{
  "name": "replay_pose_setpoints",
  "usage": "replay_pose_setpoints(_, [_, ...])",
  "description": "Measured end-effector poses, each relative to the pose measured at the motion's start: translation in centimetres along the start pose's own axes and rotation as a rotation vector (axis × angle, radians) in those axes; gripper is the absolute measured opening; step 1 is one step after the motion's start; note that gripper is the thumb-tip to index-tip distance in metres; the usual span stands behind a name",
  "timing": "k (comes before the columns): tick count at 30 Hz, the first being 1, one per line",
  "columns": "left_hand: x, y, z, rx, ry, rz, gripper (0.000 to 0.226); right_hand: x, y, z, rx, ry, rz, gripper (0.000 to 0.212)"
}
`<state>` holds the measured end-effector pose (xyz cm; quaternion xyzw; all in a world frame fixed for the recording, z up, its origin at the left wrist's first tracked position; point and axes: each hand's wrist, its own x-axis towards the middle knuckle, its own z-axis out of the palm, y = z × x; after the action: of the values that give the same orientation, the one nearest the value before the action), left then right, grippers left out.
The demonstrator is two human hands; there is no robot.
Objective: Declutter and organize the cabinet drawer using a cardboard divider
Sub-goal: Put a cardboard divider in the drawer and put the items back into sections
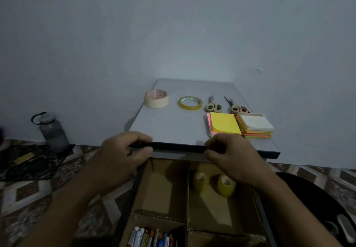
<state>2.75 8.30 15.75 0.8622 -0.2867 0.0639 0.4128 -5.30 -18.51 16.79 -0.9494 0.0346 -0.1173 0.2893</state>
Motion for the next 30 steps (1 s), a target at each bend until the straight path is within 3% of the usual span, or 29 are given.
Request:
replay_pose_setpoints(7, [11.2,-1.6,-1.5,0.015,0.085,-0.070,0.026,9.8,-1.7,-2.8,0.085,0.116,-0.042,0.019])
replay_pose_setpoints(15, [19.7,-6.0,2.0,0.188,-0.024,-0.154,0.069,20.3,0.2,0.3,-0.231,-0.026,0.019,0.036])
replay_pose_setpoints(20, [21.4,-8.0,3.0,0.262,-0.060,-0.157,0.043,22.6,1.3,2.7,-0.377,-0.118,0.062,0.018])
replay_pose_setpoints(24, [20.8,-8.2,2.8,0.227,-0.005,-0.111,0.015,22.9,1.4,3.2,-0.379,-0.112,0.048,0.029])
replay_pose_setpoints(30, [18.2,-6.9,1.9,0.189,0.055,-0.094,0.016,21.0,0.6,2.0,-0.338,-0.094,-0.027,0.020])
